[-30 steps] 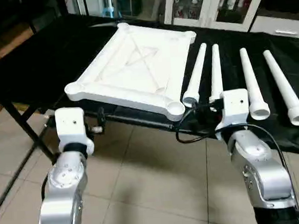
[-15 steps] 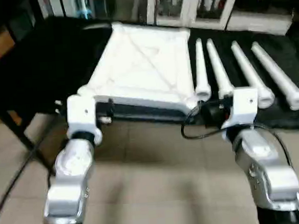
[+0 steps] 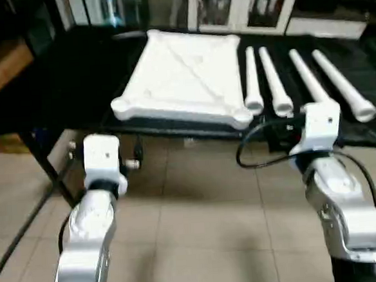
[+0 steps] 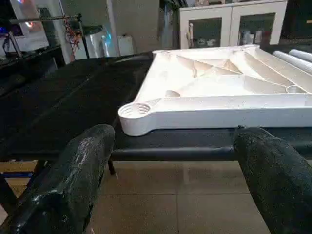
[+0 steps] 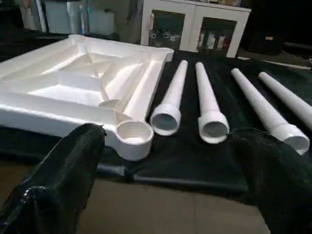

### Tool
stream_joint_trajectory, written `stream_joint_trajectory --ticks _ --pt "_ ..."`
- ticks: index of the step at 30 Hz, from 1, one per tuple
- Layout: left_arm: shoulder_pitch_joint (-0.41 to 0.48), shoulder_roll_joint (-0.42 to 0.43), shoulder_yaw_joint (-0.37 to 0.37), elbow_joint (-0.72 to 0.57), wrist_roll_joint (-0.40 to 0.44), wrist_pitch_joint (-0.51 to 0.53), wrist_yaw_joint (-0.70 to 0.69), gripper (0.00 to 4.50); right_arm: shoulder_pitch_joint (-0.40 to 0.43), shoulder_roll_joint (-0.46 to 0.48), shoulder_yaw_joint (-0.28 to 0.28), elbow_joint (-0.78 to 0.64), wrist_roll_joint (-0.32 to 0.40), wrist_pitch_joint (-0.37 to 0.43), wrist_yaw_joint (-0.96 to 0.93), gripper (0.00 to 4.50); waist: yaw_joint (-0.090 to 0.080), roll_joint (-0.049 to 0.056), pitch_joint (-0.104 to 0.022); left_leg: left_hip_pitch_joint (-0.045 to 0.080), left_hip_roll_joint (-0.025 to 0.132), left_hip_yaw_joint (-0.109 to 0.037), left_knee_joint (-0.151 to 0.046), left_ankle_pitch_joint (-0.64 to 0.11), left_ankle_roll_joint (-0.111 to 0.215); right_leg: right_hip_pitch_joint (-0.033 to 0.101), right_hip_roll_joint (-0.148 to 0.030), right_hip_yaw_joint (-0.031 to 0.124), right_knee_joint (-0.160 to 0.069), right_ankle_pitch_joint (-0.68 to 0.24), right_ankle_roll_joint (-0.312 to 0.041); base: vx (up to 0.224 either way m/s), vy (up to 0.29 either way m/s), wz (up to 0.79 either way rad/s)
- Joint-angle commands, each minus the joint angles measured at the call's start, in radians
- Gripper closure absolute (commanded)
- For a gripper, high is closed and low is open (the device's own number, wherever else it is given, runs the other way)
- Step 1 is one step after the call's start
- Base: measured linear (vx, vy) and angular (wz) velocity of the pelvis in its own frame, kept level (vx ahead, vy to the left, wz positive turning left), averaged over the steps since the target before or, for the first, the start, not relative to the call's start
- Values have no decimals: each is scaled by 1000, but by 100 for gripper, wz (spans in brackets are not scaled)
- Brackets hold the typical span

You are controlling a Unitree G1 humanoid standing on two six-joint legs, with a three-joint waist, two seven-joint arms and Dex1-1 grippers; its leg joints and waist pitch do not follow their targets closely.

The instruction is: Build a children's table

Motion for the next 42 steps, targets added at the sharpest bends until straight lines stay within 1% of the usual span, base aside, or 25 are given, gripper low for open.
stream_joint_trajectory --ticks 1,4,7,10,12,13,14,15,16,17,19,21,22,23,24,25,26,29,33,34,36,37,38,40,42 --pt "-19 9 -12 29 33 17 18 11 -11 -10 21 19 -1 -4 17 0 -6 9 -33 37 29 -13 -75 -537 -79 -10 -65 36 -155 -677 -18 -69 15 -11" --pt "-24 6 -16 37 40 20 21 11 -14 -13 24 22 -7 1 9 0 -25 28 -39 36 54 -51 -106 -675 -126 14 -33 10 -146 -512 -12 -41 19 -8" --pt "-48 -2 -27 48 40 6 14 11 -18 -8 17 15 -1 15 -1 0 -37 65 -45 49 170 -125 -205 -697 -102 16 13 7 0 -69 -82 0 0 0" --pt "-68 -5 -31 62 39 6 9 11 -27 -16 24 22 -34 22 -22 0 -29 55 -49 55 188 -102 -226 -642 -2 -5 13 24 53 -80 -117 -12 -100 2" --pt "-79 -11 -28 75 36 9 11 11 -25 -22 26 21 -30 26 -14 0 -32 28 -60 37 126 -76 -187 -580 48 13 -16 51 -14 -121 -223 -31 -208 -3" --pt "-82 -19 -31 74 31 14 7 11 -23 -32 28 18 -32 31 -8 0 -19 8 -60 47 -17 14 -28 -493 46 -19 -28 50 -145 -312 -357 -53 -233 -3" --pt "-82 -21 -34 72 29 17 3 11 -22 -35 28 17 -32 35 -7 0 15 -29 -69 0 -68 56 200 -265 156 21 -92 84 -191 -520 -367 -53 -233 -3" --pt "-85 -29 -33 71 21 32 1 11 -22 -37 25 16 -30 37 -4 0 19 -25 -63 -51 -60 43 205 -209 168 50 -97 114 -166 -515 -330 -5 -215 -13" --pt "-83 -29 -38 68 25 47 1 11 -20 -39 25 11 -31 39 -4 0 23 -35 -62 -72 -72 34 188 -167 147 67 -89 116 -140 -474 -140 18 -185 -5" --pt "-77 -30 -38 64 21 43 -3 11 -17 -38 26 6 -30 40 -4 0 26 -32 -65 -49 -76 16 124 -147 166 74 -96 138 -141 -362 26 18 -185 -5" --pt "-56 -32 -30 43 5 45 -9 11 -11 -34 30 -9 -31 44 -5 0 28 -6 -75 -22 -37 -20 44 -92 234 74 -87 114 -151 -200 180 -22 -149 5" --pt "-28 -27 -17 18 0 42 -11 11 -11 -22 31 -6 -20 45 -4 0 15 32 -84 35 121 -114 -26 -83 318 29 -67 63 -110 -140 205 -17 -124 1" --pt "-21 -25 -12 13 -3 45 -12 11 -13 -18 31 4 -20 42 -6 0 -1 26 -88 70 229 -156 -49 -43 397 -11 -111 92 -13 -59 124 1 -128 4" --pt "-20 -22 -13 13 -1 45 -16 11 -15 -16 31 8 -19 41 -7 0 -7 21 -84 79 227 -154 -48 -26 414 -32 -126 118 17 -20 85 1 -128 4" --pt "-21 0 -27 9 26 58 -31 11 -30 -4 23 41 -10 35 -17 0 13 -11 -70 60 113 -80 -5 -43 329 -44 -137 152 -56 25 17 -6 -98 24" --pt "-21 1 -27 9 26 58 -31 11 -30 -4 23 41 -10 35 -18 0 22 -31 -64 42 29 -30 15 -97 255 -22 -124 154 -94 -48 27 -3 -37 20" --pt "-25 3 -31 12 34 58 -28 11 -36 1 19 54 -6 32 -19 0 41 -35 -59 29 -4 -12 22 -122 152 21 -124 158 -118 -317 41 -36 -77 20" --pt "-36 0 -25 12 23 62 -26 11 -51 3 25 70 -6 25 -14 0 46 -33 -42 72 15 -6 -28 -227 79 -3 -63 103 -144 -626 55 -46 -46 4" --pt "-53 14 -24 14 17 63 -43 11 -65 9 27 71 -1 17 -4 0 7 -9 -23 147 86 -36 -95 -683 17 10 -43 27 -153 -543 -58 0 17 -1" --pt "-58 17 -28 14 22 65 -45 11 -65 8 24 70 3 18 0 0 -5 4 -23 154 109 -50 -131 -814 0 31 -29 3 -110 -441 -67 17 72 -7" --pt "-65 21 -39 11 25 63 -57 11 -59 8 19 68 18 21 15 0 -14 -3 -27 136 126 -54 -187 -902 -1 53 -21 -1 -16 -241 -70 9 36 -4" --pt "-64 22 -42 8 25 63 -62 11 -55 8 18 69 21 19 19 0 -17 -19 -23 153 83 -24 -156 -854 18 22 -43 28 -78 -288 -94 77 -12 -1" --pt "-64 23 -42 9 25 64 -63 11 -55 9 18 71 23 19 21 0 -5 -45 -31 105 24 9 -78 -623 45 70 -119 82 -159 -555 -105 77 -12 -1" --pt "-67 24 -42 12 24 64 -64 11 -56 10 19 76 23 16 25 0 43 -58 -40 42 9 7 52 -225 121 124 -202 155 -215 -853 -81 107 1 -6" --pt "-75 26 -38 17 22 66 -63 11 -62 4 30 78 20 11 34 0 58 -36 -54 4 13 -9 22 -97 123 151 -141 113 -177 -632 -146 112 31 -7"
